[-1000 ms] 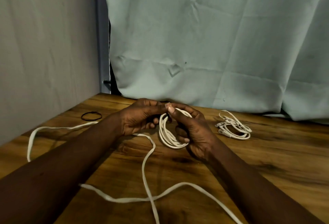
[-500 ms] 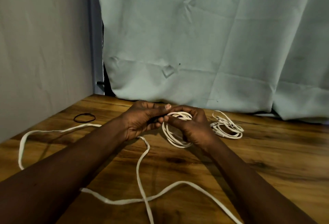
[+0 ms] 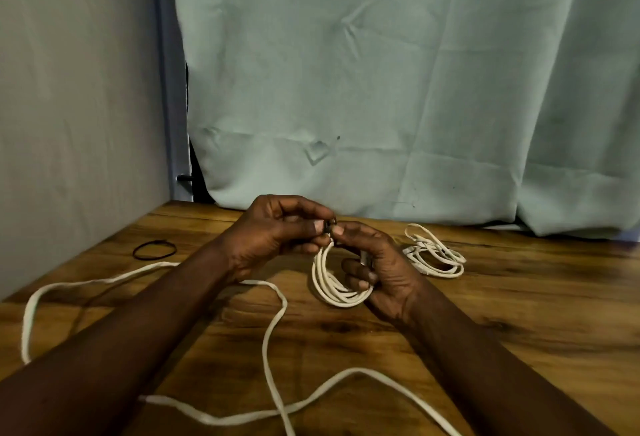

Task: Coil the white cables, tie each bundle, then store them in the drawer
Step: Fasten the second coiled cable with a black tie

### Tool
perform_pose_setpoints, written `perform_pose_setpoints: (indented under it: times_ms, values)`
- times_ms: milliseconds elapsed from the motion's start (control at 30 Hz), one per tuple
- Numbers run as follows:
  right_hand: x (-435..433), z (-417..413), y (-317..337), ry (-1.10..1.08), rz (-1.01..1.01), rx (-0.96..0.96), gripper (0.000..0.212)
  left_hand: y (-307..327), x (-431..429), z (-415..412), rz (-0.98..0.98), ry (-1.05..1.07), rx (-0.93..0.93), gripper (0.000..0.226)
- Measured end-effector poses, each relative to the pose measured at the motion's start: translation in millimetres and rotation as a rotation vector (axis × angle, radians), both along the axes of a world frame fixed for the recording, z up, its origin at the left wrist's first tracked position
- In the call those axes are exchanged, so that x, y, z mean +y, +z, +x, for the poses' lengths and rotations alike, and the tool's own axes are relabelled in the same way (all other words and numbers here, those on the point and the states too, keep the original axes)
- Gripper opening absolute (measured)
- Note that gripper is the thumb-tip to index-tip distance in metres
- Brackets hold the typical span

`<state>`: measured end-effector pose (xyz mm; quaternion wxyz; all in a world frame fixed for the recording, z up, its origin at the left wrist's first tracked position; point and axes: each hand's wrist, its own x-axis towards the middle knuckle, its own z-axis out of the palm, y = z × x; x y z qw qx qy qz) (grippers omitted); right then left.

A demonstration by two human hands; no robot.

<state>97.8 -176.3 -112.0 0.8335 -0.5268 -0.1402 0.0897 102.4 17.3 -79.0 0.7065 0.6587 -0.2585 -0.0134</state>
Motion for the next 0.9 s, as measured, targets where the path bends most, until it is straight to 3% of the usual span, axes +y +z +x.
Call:
perform_pose_setpoints:
  times_ms: [167, 267, 500, 733, 900]
  values:
    - [-0.1, 5.8, -10.4, 0.072, -0.041, -0.029, 0.035, -3.5, -1.0, 2.9, 0.158, 0.176, -0.250, 0.015]
    - [2.5, 4.5, -10.9, 0.058, -0.049, -0.028, 0.034, -5.8, -4.2, 2.5, 0.134, 0.226, -0.307, 0.015]
    - [2.8, 1.0, -8.1, 0.017, -0.011, -0.008, 0.022, -8.9, -4.1, 5.3, -0.026, 0.308, -0.267, 0.013]
    - [1.5, 5.2, -12.1, 0.056, -0.015, -0.040, 0.018, -10.8, -0.9, 7.8, 0.154, 0.180, -0.257, 0.014]
    - [2.1, 5.2, -11.9, 0.040, -0.028, -0.041, 0.015, -13.8, 0.6, 10.0, 0.145, 0.157, -0.199, 0.014]
